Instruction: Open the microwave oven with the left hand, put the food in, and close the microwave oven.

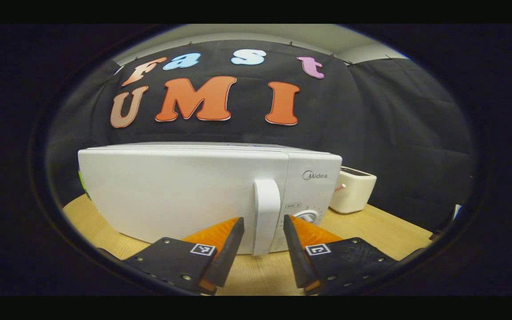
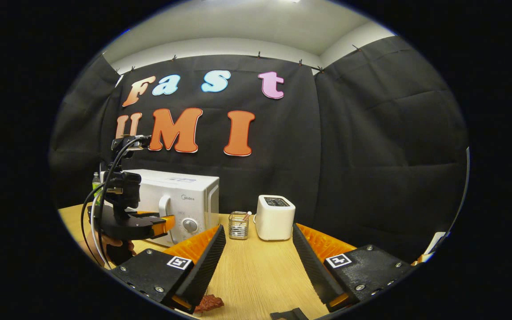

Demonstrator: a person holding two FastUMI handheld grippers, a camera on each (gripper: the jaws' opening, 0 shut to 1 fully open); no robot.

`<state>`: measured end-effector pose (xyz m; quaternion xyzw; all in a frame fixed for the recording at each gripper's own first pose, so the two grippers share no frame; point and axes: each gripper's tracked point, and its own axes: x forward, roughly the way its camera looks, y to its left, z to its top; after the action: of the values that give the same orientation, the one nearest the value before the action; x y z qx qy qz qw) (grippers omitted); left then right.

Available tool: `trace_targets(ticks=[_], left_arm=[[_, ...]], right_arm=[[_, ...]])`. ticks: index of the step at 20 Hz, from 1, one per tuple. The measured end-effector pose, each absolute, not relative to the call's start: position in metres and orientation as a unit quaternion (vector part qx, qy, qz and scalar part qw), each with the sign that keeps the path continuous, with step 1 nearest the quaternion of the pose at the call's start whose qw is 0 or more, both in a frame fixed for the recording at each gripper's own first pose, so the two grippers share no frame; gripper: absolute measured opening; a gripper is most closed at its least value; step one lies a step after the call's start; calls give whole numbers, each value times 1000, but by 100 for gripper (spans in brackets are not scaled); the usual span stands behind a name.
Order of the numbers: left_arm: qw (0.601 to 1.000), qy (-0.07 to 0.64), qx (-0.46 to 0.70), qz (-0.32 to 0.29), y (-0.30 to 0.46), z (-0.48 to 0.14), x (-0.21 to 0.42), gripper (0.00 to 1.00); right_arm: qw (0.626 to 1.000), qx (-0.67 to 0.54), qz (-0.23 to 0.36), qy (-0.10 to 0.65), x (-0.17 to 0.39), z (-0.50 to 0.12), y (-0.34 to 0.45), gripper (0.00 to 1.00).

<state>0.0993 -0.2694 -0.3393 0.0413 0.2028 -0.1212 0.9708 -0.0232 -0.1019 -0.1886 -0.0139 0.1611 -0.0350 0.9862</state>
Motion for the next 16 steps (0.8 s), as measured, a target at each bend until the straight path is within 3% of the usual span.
trace_targets(ticks=[2, 6, 11, 16], left_arm=[[969, 208, 41, -125, -272, -346, 100, 30], [973, 186, 61, -125, -278, -344, 100, 30], [974, 179, 49, -131, -277, -345, 97, 14], [974, 180, 43, -132, -276, -343, 93, 5]], right_arm=[[985, -5, -36, 166, -22, -196, -105, 94], [983, 16, -26, 183, -19, -212, -102, 94], [980, 27, -24, 196, -23, -223, -98, 94], [978, 20, -22, 208, -31, -229, -97, 94]])
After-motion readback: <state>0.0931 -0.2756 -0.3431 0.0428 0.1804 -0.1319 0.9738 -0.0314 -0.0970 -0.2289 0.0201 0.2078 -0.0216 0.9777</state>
